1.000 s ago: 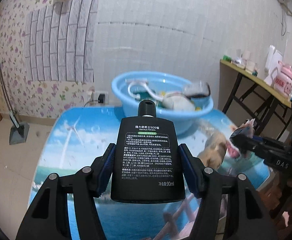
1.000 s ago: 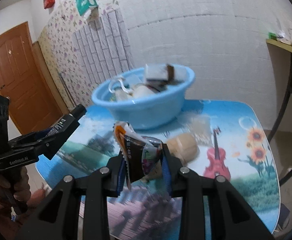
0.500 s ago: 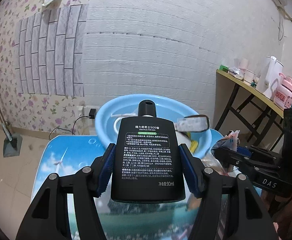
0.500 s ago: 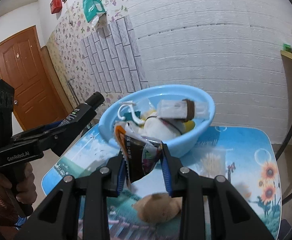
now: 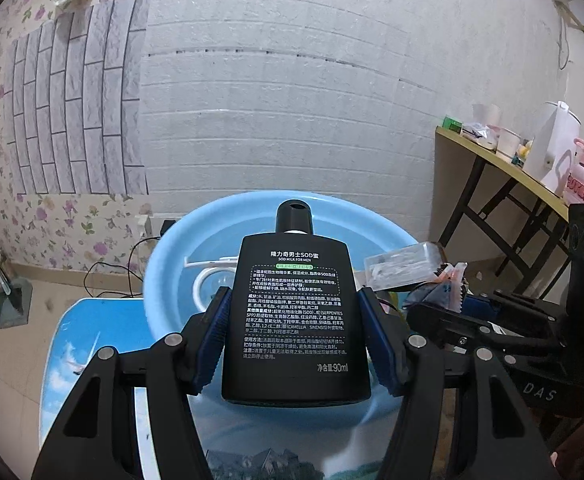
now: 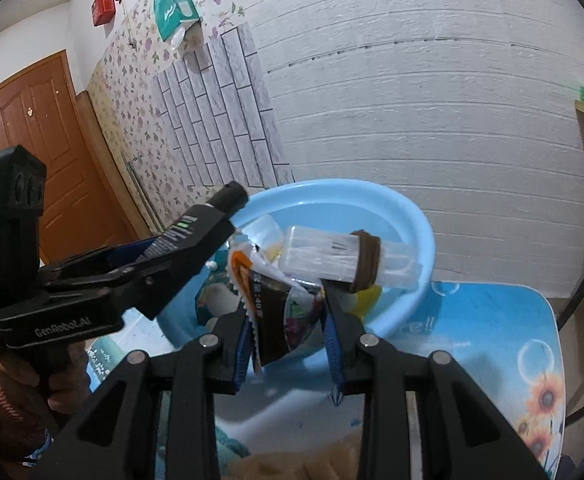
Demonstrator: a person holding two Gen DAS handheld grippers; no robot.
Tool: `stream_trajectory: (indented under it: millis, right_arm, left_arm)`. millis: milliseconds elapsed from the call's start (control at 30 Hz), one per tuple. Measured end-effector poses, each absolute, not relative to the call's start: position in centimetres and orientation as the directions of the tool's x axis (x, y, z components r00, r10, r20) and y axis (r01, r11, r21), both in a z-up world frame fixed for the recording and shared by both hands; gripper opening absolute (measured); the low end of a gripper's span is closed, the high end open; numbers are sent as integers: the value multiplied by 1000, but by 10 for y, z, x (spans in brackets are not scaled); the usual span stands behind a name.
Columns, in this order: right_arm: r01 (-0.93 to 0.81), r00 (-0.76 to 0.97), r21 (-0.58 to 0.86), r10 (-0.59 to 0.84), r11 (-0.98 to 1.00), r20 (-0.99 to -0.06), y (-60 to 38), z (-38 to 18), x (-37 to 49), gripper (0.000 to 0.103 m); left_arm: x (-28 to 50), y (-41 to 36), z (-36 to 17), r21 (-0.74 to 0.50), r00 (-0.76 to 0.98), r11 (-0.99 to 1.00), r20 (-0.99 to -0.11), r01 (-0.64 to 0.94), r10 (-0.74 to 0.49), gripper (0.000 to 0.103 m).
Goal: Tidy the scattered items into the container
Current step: 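Release the black bottle with left tool while right tool releases the snack bag into basin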
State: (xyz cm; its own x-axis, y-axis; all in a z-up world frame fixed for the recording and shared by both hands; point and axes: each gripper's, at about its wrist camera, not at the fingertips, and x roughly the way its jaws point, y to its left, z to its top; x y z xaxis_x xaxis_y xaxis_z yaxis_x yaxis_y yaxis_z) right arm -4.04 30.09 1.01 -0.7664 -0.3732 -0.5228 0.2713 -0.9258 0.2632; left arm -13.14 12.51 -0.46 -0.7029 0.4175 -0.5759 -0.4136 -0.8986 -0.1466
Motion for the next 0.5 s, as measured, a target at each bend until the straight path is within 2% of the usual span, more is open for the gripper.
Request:
stream_trajectory:
  millis: [367, 500]
  right_arm:
    - [266, -755, 255, -365, -930, -545, 301, 0, -62, 33]
    - [260, -754, 251, -358, -932, -551, 300, 0, -62, 35]
  left_arm:
    - [-141, 131, -20, -130, -679, -893, -606, -430, 415, 63]
    - [-134, 133, -12, -100, -704, -894, -581, -437, 409, 70]
